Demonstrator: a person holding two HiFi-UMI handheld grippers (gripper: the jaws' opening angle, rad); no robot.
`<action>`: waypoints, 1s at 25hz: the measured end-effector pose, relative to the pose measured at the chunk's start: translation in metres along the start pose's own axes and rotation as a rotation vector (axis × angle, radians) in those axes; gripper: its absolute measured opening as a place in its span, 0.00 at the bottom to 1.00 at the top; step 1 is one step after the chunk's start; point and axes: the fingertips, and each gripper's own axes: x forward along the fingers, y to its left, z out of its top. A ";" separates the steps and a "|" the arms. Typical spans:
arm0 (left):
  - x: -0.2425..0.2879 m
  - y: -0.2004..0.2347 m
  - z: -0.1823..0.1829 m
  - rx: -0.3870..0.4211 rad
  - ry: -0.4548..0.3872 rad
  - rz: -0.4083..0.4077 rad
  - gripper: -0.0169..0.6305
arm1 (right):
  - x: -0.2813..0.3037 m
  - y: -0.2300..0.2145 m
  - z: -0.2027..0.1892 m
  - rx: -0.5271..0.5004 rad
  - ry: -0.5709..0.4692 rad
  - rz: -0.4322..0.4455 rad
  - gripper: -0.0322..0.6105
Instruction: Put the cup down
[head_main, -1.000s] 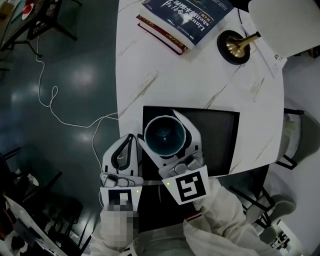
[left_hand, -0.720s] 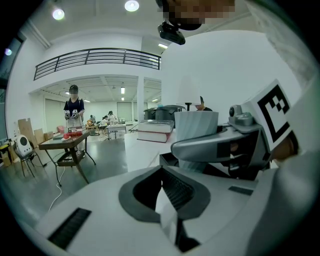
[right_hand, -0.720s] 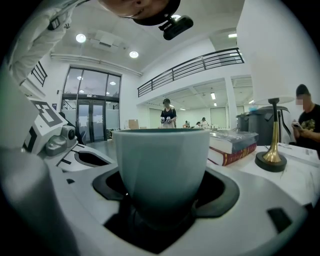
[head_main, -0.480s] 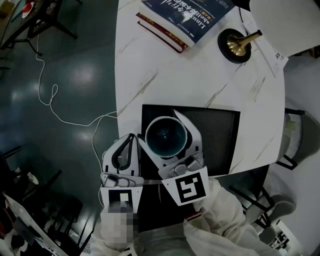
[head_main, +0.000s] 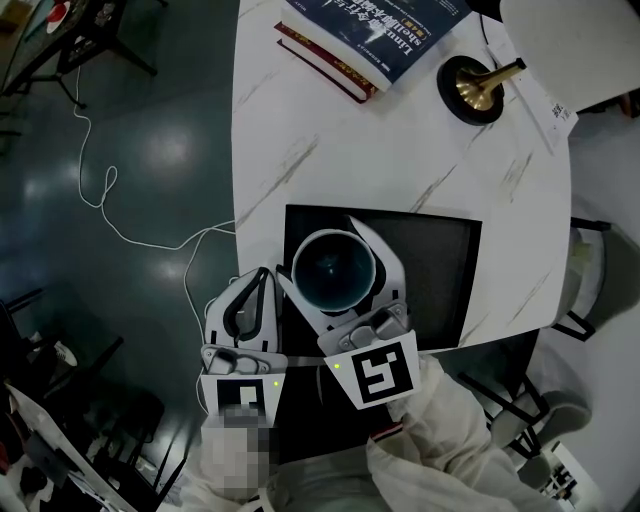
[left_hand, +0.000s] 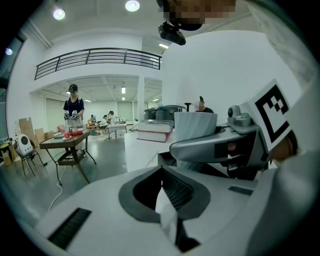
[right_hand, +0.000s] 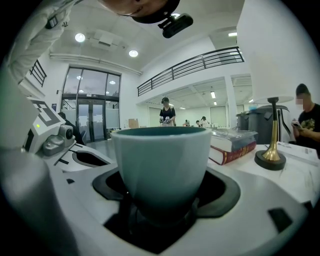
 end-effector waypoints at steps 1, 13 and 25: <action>-0.001 0.000 0.000 0.003 0.001 0.000 0.05 | 0.000 0.000 0.000 0.002 -0.001 0.002 0.65; -0.004 -0.002 -0.002 0.001 0.005 0.005 0.05 | 0.000 0.003 -0.001 0.016 0.007 0.035 0.65; -0.008 -0.001 -0.004 -0.007 0.005 0.011 0.05 | 0.000 0.003 -0.004 0.015 0.019 0.068 0.74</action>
